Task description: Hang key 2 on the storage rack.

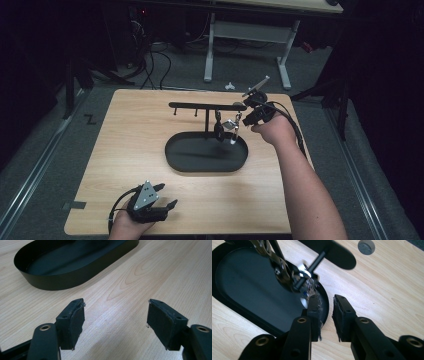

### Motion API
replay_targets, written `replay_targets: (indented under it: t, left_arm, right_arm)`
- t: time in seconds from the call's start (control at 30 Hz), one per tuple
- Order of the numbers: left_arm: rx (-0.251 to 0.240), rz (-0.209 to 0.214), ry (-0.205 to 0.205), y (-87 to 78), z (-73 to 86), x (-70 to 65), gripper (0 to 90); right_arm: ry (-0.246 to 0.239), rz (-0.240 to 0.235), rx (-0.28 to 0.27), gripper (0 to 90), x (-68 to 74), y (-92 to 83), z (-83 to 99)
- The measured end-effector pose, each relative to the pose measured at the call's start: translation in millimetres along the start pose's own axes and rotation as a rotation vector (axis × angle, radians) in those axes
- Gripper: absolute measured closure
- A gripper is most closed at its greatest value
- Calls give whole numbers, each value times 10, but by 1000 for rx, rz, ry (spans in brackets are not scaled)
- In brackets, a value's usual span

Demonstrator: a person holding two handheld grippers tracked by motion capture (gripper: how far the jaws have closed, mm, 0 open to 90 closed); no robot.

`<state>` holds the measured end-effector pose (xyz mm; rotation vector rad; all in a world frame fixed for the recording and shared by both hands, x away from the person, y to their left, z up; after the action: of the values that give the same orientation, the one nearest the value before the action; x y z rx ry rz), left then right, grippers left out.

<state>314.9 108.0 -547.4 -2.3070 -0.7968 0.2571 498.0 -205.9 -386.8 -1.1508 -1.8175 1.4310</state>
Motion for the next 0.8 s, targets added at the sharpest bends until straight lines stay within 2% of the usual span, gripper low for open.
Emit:
replay_targets:
  t: [0.6, 0.8]
  left_arm:
    - [10, 3, 6, 23, 1, -21, 307]
    - [14, 5, 9, 32, 2, -29, 307]
  right_arm:
    - [23, -28, 46, 655, -18, 324, 397]
    - [50, -42, 44, 619, -32, 418, 574]
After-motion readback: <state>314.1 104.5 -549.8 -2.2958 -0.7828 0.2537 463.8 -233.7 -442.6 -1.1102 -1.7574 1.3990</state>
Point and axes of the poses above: each handheld gripper's, and its own axes: y roughly forward along the jaws, z roughly out of its underside, x roughly to its left, the point moved 5 cm from there along y, roughly forward along the jaws, and after that the axes turned 8 degrees about x, right-handed, at the moved point
